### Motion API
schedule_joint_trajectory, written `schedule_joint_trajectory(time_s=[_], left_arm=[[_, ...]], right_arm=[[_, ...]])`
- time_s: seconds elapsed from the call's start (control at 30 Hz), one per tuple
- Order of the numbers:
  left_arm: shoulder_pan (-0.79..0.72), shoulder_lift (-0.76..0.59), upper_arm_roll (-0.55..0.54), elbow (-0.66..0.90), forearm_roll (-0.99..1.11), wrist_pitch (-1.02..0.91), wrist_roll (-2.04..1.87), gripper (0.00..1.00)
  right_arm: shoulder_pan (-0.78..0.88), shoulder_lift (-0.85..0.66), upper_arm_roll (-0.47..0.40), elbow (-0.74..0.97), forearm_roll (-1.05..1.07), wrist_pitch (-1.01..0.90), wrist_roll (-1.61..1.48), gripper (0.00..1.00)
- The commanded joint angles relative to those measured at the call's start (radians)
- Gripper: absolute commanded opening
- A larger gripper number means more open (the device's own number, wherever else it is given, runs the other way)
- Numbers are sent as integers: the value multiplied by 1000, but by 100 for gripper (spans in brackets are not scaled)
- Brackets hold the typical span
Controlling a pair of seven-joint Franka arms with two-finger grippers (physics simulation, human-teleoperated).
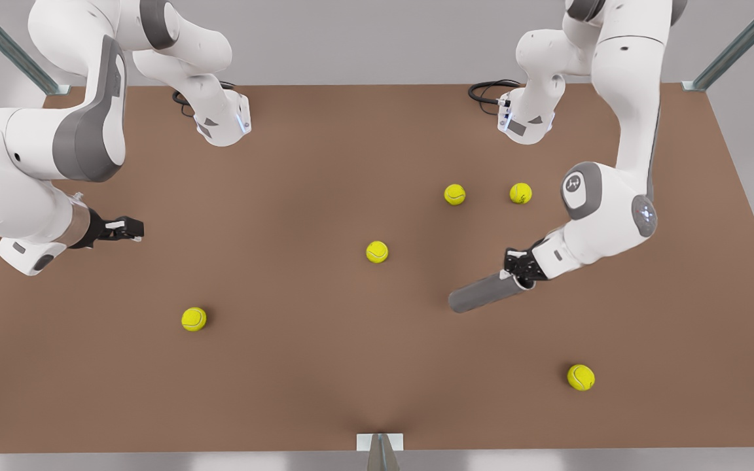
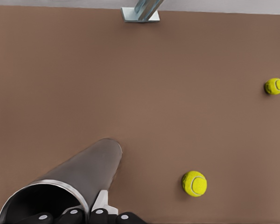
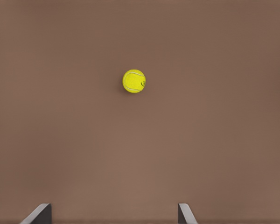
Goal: Put the tennis tube upright
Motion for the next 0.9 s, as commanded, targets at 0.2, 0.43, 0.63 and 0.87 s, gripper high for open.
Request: schedule_joint_trajectory(time_s=[0.2,0.43,0.63,0.87], left_arm=[[7,-7,58,14,281,-36,-429,21],[3,22,53,12,338,-36,-528,21],[3,47,53,12,339,-36,-523,21],[3,51,53,12,343,-34,-521,100]], right_arm=[[3,-1,0,0,1,0,0,100],[1,-1,0,0,1,0,1,100],[3,-1,-2,0,1,0,0,100],[3,-1,0,0,1,0,0,100]])
